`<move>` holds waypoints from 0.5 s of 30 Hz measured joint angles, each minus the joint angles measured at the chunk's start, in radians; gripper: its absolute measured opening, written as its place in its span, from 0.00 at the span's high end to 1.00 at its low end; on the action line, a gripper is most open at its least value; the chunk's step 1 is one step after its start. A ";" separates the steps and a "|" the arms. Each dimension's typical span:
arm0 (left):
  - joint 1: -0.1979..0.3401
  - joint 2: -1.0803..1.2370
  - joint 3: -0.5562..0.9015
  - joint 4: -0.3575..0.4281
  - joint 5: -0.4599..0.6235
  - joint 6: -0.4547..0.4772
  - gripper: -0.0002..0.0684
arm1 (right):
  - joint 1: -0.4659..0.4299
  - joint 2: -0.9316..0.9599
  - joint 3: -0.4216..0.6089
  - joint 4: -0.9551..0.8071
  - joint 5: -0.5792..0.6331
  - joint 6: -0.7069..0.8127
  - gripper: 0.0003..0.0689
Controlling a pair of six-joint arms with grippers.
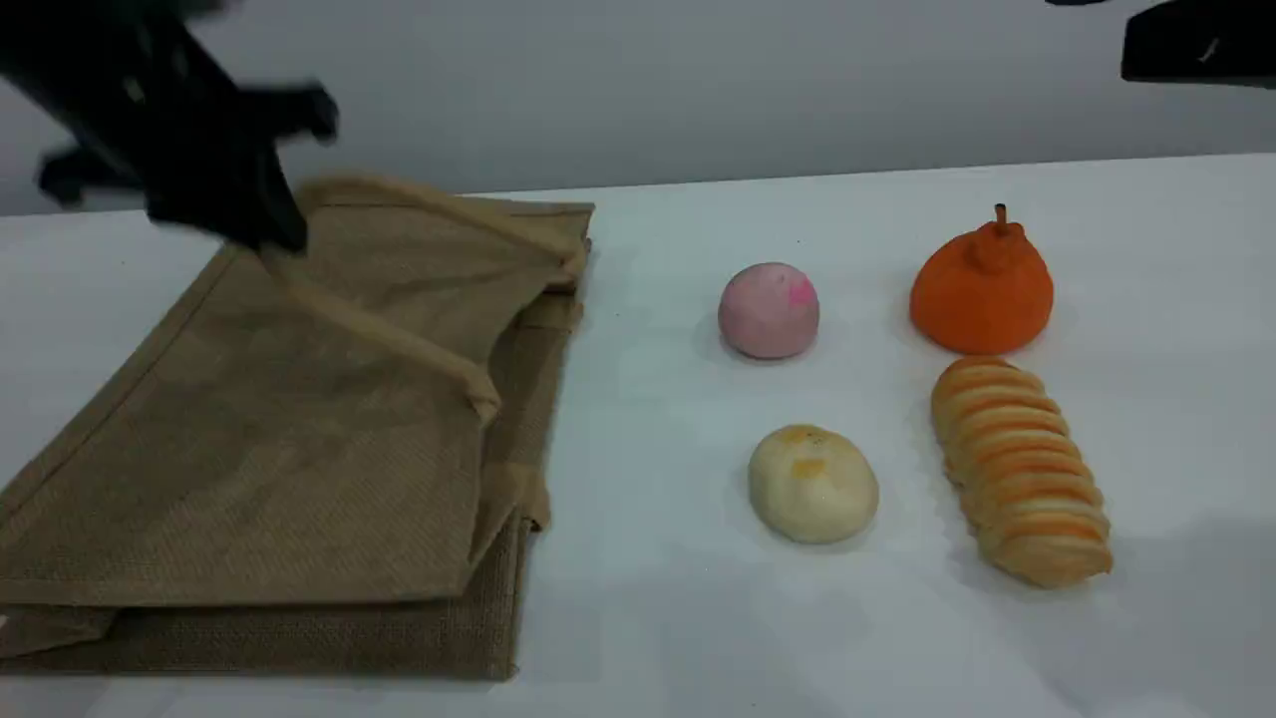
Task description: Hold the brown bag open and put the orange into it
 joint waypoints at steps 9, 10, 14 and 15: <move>0.000 -0.310 0.000 0.000 0.210 0.069 0.86 | 0.000 0.000 0.000 0.047 -0.001 -0.078 0.37; 0.000 -0.345 0.000 0.000 0.231 0.079 0.86 | 0.000 0.000 0.000 0.047 -0.001 -0.083 0.37; 0.000 -0.467 0.000 0.000 0.280 0.092 0.86 | 0.000 0.004 0.000 0.047 0.000 -0.107 0.37; 0.000 -0.493 0.000 0.000 0.285 0.092 0.86 | 0.000 0.010 0.000 0.047 0.001 -0.108 0.37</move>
